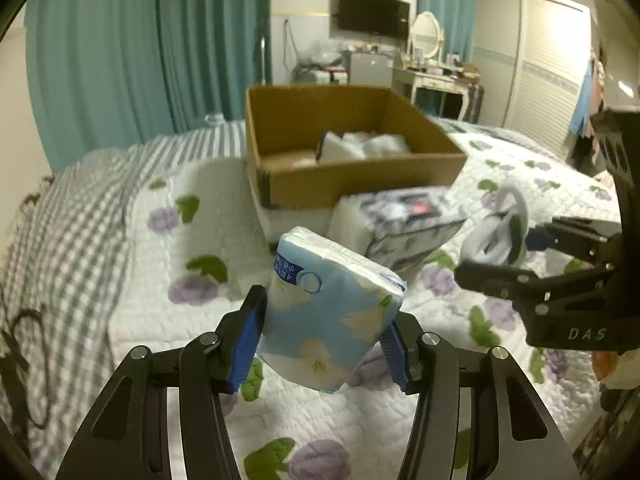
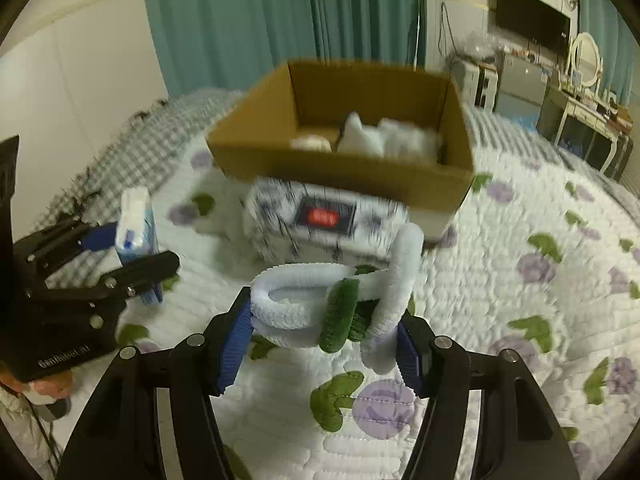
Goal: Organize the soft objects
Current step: 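Carry both held items into the cardboard box and open both grippers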
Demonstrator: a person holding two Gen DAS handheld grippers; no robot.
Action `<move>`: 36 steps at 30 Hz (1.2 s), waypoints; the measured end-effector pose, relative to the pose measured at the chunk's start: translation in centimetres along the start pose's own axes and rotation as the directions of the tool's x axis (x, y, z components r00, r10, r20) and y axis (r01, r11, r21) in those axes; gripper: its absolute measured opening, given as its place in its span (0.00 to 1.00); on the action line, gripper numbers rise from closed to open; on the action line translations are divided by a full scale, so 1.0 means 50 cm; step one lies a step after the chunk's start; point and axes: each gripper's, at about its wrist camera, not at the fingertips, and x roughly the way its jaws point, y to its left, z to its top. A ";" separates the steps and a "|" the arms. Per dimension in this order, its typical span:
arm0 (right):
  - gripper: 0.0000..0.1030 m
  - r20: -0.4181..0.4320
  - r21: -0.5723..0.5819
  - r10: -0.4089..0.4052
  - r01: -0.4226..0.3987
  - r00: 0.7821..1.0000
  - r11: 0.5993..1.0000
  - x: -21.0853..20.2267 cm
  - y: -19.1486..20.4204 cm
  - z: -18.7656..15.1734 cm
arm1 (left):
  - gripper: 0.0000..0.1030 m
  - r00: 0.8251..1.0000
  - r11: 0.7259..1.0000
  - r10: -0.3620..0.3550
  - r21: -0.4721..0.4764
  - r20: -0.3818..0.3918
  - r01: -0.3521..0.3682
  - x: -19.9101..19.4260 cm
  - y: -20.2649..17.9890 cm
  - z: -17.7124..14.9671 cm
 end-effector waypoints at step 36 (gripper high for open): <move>0.64 0.159 0.038 0.047 -0.054 0.986 0.998 0.133 -0.181 0.413 | 0.53 0.972 0.973 0.230 0.010 0.039 -0.230 0.165 -0.033 0.297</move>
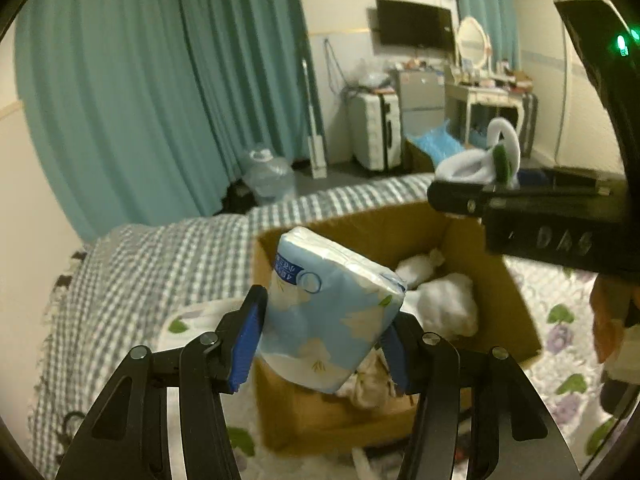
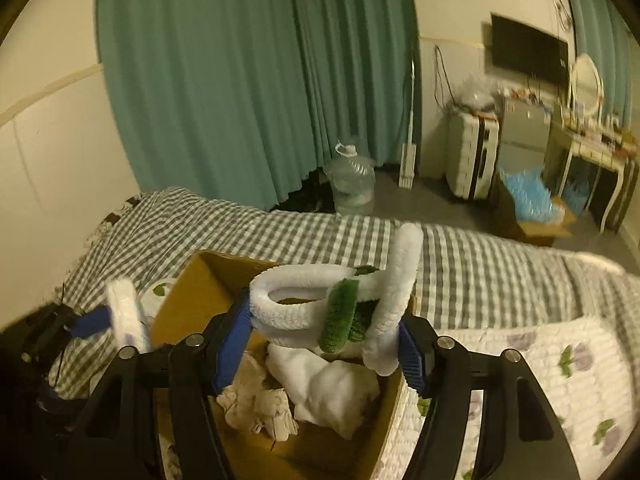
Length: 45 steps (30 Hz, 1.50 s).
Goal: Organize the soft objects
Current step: 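Carry both held items into the cardboard box and open both grippers, then move both grippers back from the box toward the last items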
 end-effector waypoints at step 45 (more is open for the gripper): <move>0.98 0.033 -0.157 -0.154 0.157 0.988 0.975 -0.330 0.197 -0.278 | 0.83 0.977 0.992 0.100 -0.100 0.190 -0.082 -0.368 0.097 -0.159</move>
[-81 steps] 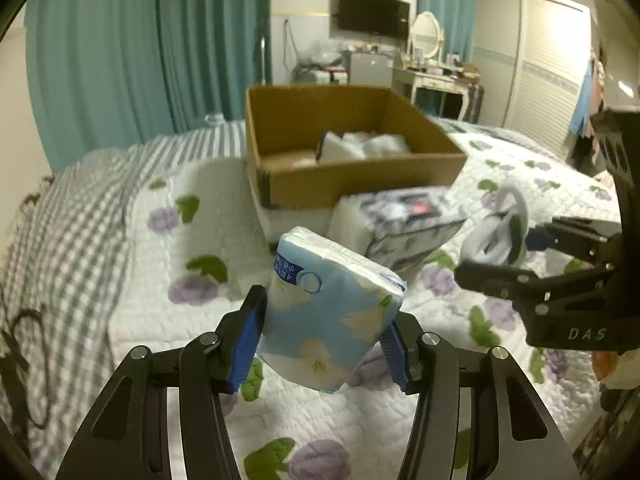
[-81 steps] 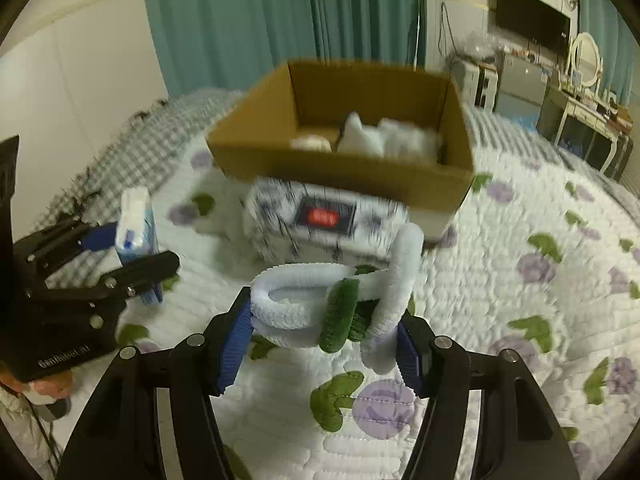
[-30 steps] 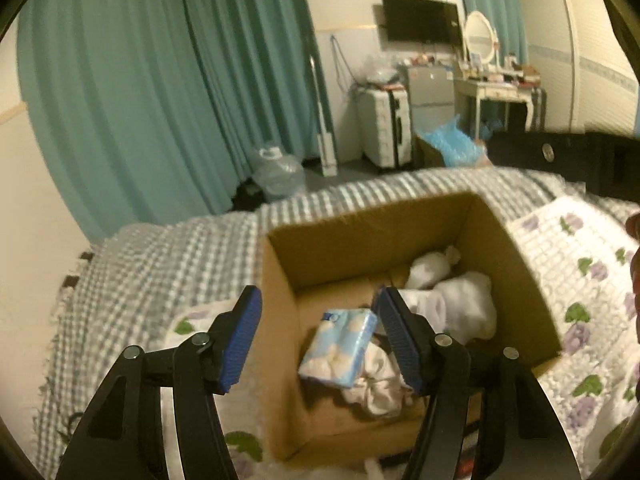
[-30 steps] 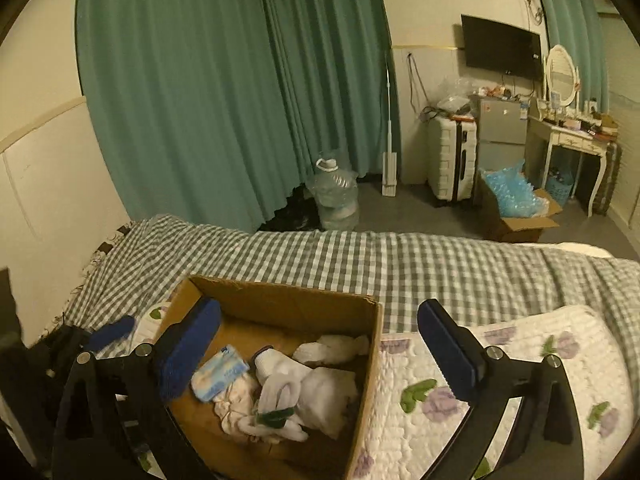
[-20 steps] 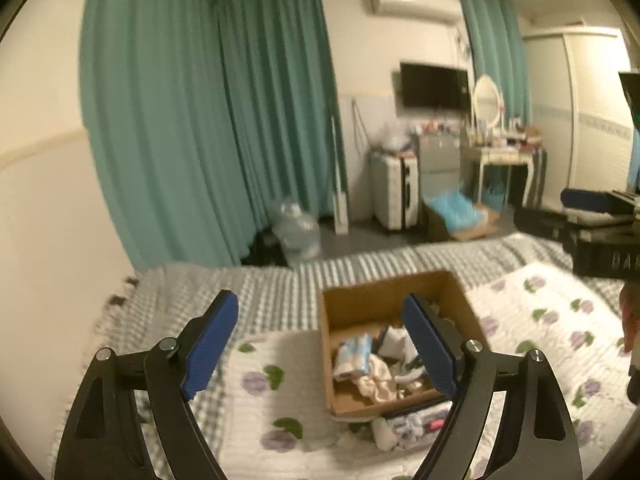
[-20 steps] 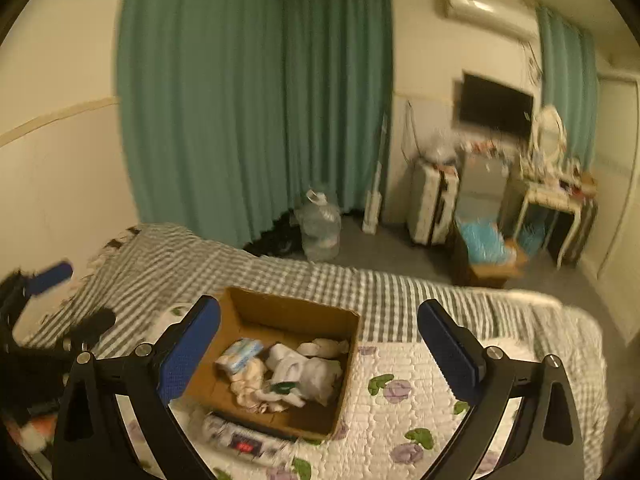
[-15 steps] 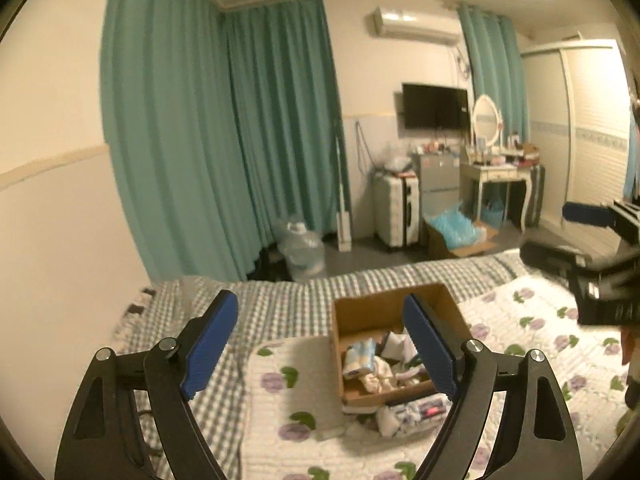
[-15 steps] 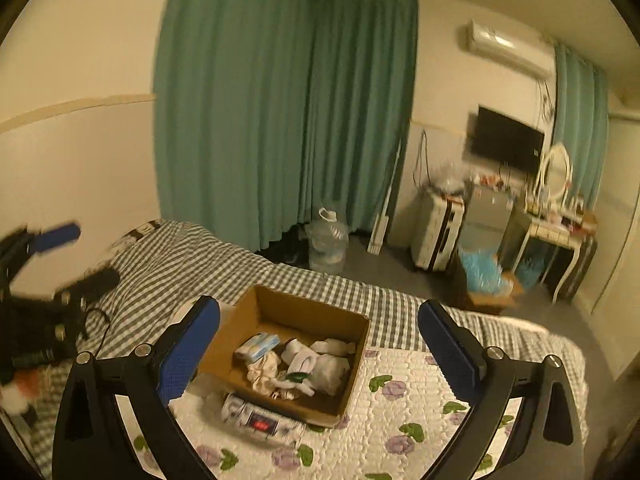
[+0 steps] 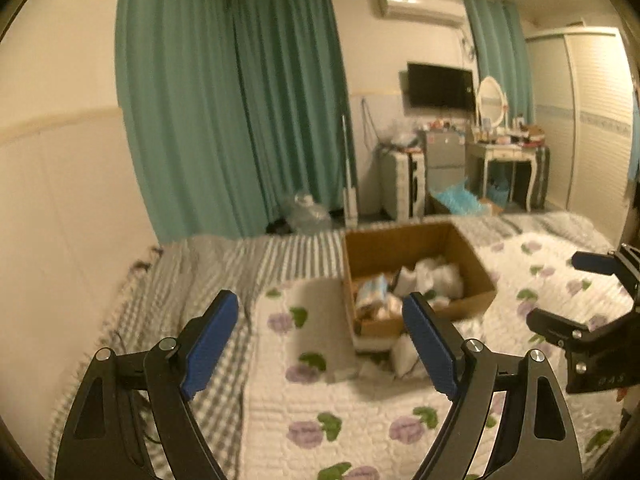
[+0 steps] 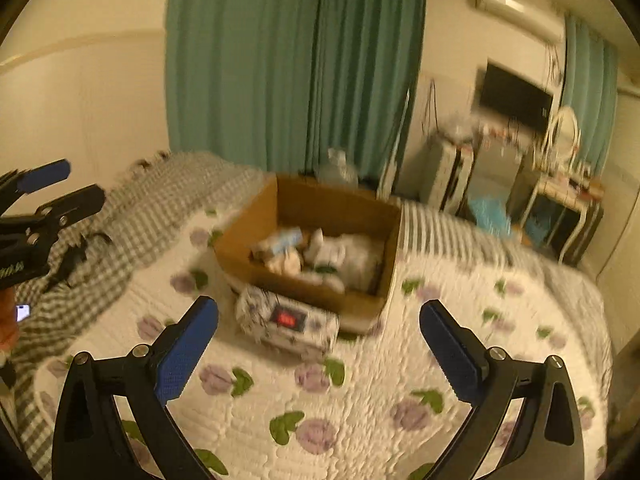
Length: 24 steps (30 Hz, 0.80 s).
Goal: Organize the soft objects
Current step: 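Move both grippers back from the box toward the last items, then grasp the floral tissue box with the right gripper while the left grasps a small white piece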
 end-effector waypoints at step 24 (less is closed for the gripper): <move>0.98 -0.216 0.203 0.088 -0.043 0.972 0.978 0.333 -0.011 -0.055 | 0.83 0.958 0.996 -0.061 -0.086 -0.279 0.038 0.285 0.025 -0.200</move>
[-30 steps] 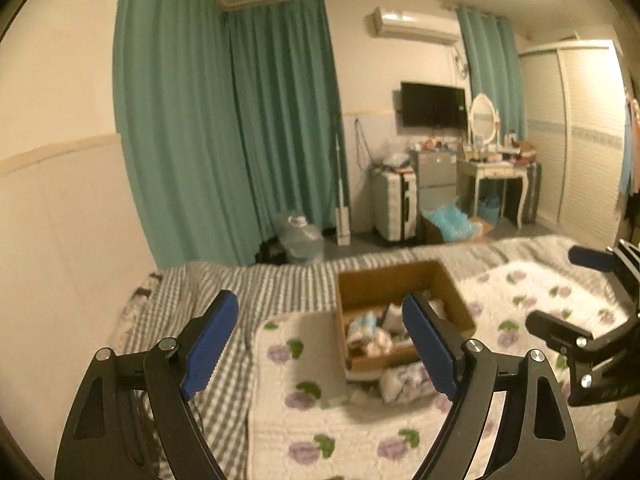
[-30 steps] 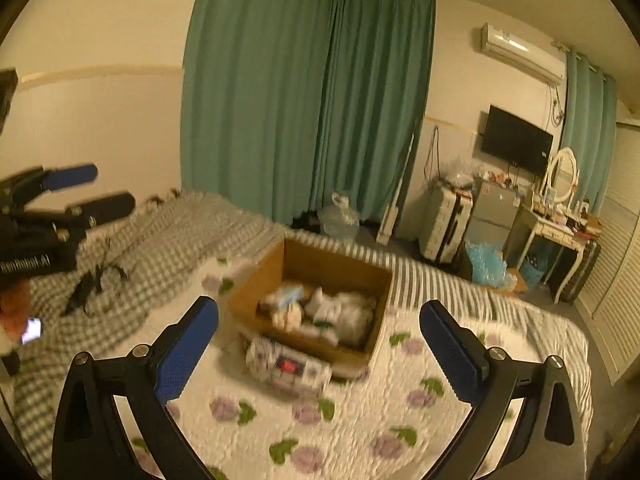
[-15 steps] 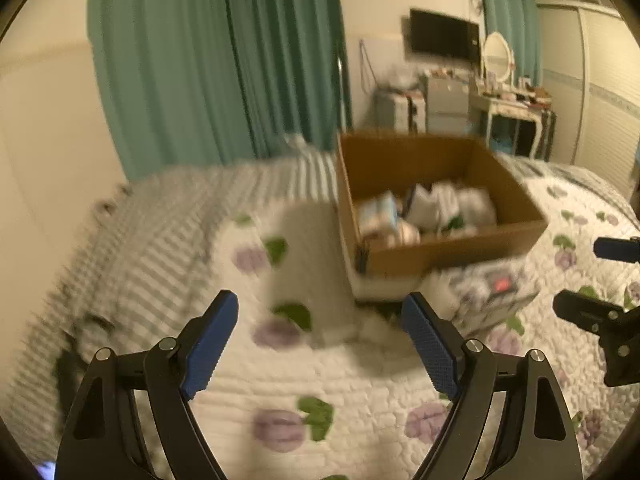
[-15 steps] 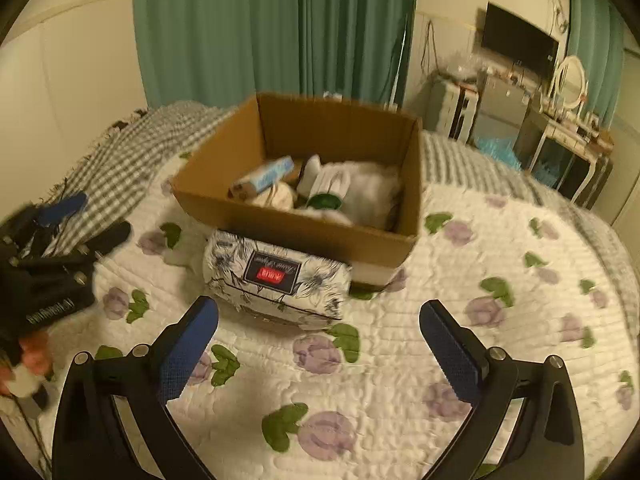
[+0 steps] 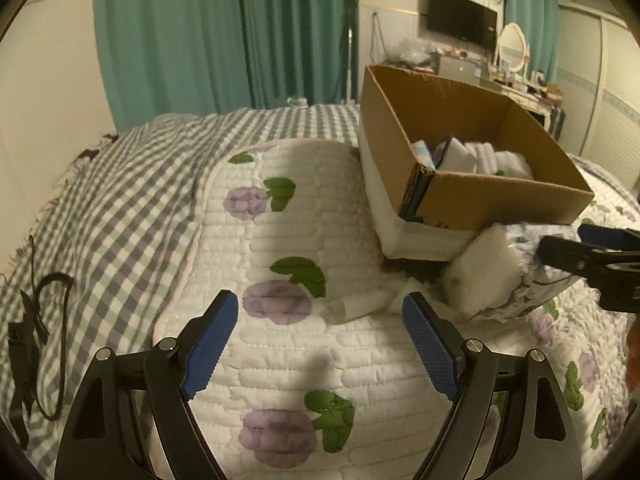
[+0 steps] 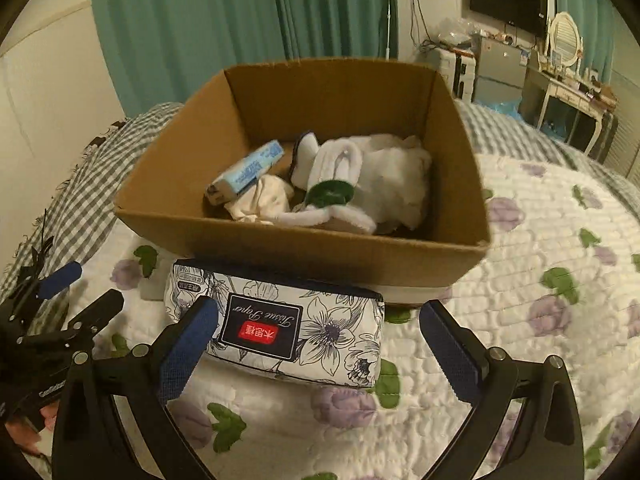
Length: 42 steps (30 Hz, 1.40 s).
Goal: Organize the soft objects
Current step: 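Grasp the floral tissue box with the right gripper while the left grasps a small white piece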
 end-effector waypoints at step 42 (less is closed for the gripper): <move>0.72 0.032 0.051 -0.261 0.259 0.965 0.964 -0.073 -0.098 -0.096 | 0.81 0.985 0.993 -0.108 0.040 -0.135 0.114 0.090 -0.094 -0.019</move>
